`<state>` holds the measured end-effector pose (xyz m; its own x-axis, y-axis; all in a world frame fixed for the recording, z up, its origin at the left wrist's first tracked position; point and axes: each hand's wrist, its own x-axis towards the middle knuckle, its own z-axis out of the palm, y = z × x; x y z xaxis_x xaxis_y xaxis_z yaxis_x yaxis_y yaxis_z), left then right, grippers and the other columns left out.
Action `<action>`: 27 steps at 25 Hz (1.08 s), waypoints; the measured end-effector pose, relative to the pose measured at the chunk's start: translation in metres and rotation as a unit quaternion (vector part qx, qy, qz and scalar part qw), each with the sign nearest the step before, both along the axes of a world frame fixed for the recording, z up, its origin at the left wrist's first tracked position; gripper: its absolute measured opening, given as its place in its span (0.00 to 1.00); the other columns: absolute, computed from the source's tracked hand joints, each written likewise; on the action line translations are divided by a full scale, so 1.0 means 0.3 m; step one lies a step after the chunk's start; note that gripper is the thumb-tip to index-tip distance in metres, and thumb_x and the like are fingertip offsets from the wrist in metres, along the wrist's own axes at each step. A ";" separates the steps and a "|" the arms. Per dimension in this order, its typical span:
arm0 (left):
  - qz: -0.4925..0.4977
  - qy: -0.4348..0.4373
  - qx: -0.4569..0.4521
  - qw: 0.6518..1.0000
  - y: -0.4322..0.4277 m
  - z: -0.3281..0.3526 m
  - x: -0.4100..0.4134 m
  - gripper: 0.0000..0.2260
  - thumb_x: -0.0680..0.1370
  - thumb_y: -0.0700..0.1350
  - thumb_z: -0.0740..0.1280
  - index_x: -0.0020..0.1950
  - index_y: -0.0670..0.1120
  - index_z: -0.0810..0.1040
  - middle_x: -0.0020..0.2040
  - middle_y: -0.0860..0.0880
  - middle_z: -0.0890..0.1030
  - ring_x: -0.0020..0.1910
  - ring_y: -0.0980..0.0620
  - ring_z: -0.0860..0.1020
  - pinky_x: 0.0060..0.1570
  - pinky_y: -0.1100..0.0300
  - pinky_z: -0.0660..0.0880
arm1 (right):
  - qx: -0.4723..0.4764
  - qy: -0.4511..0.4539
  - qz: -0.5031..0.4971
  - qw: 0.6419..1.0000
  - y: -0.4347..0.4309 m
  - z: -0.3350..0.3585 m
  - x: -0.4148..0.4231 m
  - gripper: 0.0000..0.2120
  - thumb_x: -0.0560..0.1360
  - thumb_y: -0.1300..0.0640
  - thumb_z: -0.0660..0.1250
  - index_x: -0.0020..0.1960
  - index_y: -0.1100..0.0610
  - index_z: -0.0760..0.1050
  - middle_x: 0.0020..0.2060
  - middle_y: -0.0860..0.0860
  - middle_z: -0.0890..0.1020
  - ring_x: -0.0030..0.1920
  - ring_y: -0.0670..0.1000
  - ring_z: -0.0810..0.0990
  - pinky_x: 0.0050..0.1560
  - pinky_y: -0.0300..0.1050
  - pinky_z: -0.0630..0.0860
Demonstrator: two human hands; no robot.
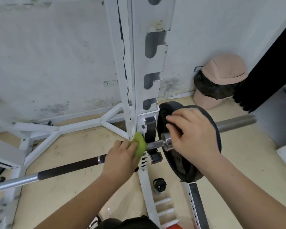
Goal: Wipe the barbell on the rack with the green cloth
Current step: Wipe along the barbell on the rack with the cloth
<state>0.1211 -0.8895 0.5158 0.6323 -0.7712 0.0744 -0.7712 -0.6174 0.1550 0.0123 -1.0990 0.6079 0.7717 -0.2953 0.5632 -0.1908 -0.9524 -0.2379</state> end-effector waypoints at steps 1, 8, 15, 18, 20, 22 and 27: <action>0.020 0.005 0.010 1.000 0.036 0.004 0.015 0.12 0.76 0.50 0.72 0.56 0.46 0.82 0.44 0.47 0.79 0.43 0.42 0.75 0.37 0.49 0.76 | 0.002 0.040 -0.043 0.998 -0.022 0.001 -0.009 0.16 0.74 0.51 0.72 0.59 0.54 0.82 0.55 0.52 0.82 0.56 0.58 0.78 0.51 0.54 0.79; -0.052 0.012 -0.073 0.996 -0.151 0.037 -0.062 0.12 0.77 0.51 0.69 0.56 0.46 0.81 0.50 0.47 0.80 0.51 0.45 0.76 0.46 0.52 0.77 | 0.042 0.087 -0.161 0.982 -0.053 -0.091 -0.005 0.21 0.70 0.57 0.75 0.63 0.54 0.79 0.61 0.54 0.79 0.53 0.59 0.82 0.37 0.48 0.77; -0.066 0.009 0.099 0.993 -0.179 0.036 -0.036 0.20 0.78 0.54 0.60 0.69 0.50 0.76 0.60 0.46 0.76 0.59 0.43 0.73 0.56 0.49 0.74 | 0.041 0.059 -0.194 0.978 -0.026 -0.102 0.000 0.20 0.70 0.57 0.74 0.63 0.53 0.80 0.60 0.51 0.80 0.53 0.56 0.82 0.34 0.41 0.68; -0.031 0.002 0.128 0.991 -0.058 0.029 0.002 0.18 0.79 0.52 0.60 0.66 0.51 0.77 0.57 0.47 0.78 0.55 0.43 0.75 0.50 0.50 0.75 | 0.051 0.052 -0.200 0.977 -0.018 -0.099 0.005 0.21 0.71 0.58 0.73 0.63 0.53 0.81 0.60 0.52 0.80 0.53 0.57 0.81 0.35 0.41 0.67; -0.046 0.034 0.094 0.994 -0.103 0.036 -0.023 0.17 0.80 0.51 0.60 0.65 0.48 0.78 0.58 0.46 0.78 0.57 0.43 0.75 0.51 0.50 0.77 | 0.052 0.050 -0.208 0.976 -0.009 -0.102 0.009 0.20 0.71 0.59 0.73 0.63 0.54 0.81 0.60 0.52 0.80 0.52 0.57 0.81 0.35 0.42 0.68; -0.079 0.038 0.054 0.995 -0.214 0.043 -0.082 0.16 0.82 0.50 0.60 0.65 0.45 0.78 0.59 0.45 0.78 0.60 0.42 0.75 0.54 0.48 0.77 | 0.049 0.053 -0.207 0.976 -0.006 -0.105 0.008 0.21 0.71 0.58 0.72 0.64 0.53 0.80 0.61 0.51 0.80 0.53 0.57 0.80 0.35 0.43 0.70; -0.063 0.017 0.110 0.992 -0.250 0.048 -0.081 0.15 0.81 0.50 0.59 0.64 0.46 0.77 0.59 0.45 0.78 0.58 0.41 0.76 0.48 0.50 0.74 | 0.052 0.057 -0.199 0.977 -0.010 -0.112 0.003 0.21 0.72 0.56 0.72 0.65 0.51 0.79 0.62 0.50 0.79 0.57 0.56 0.79 0.36 0.43 0.69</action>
<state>0.0969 -0.9644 0.5304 0.5290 -0.8395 -0.1239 -0.8412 -0.5380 0.0537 0.0132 -1.1021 0.5742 0.6392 -0.6365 0.4316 -0.5725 -0.7686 -0.2855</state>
